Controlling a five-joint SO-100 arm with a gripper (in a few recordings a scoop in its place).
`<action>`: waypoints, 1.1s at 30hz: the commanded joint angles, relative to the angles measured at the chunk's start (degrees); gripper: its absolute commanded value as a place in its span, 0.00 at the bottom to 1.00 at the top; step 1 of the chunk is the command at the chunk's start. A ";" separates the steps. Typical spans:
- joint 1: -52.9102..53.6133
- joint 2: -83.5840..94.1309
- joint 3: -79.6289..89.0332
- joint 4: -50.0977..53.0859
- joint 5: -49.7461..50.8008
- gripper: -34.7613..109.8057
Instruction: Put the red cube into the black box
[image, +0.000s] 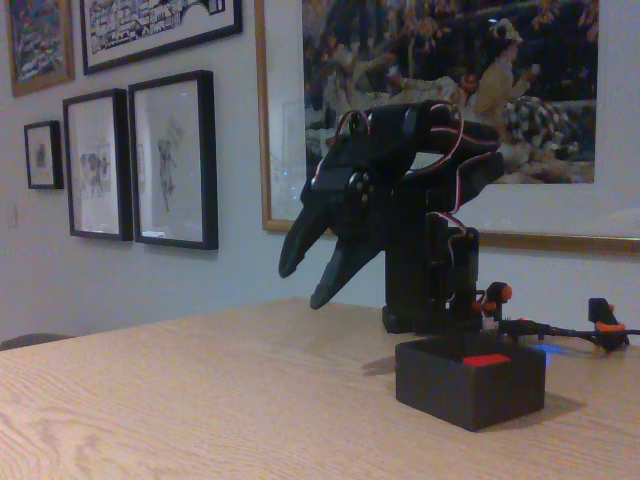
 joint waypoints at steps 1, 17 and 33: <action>-0.18 1.05 0.26 0.44 -0.18 0.39; 0.00 0.44 0.09 0.35 0.00 0.39; 0.35 0.70 0.18 0.09 0.26 0.40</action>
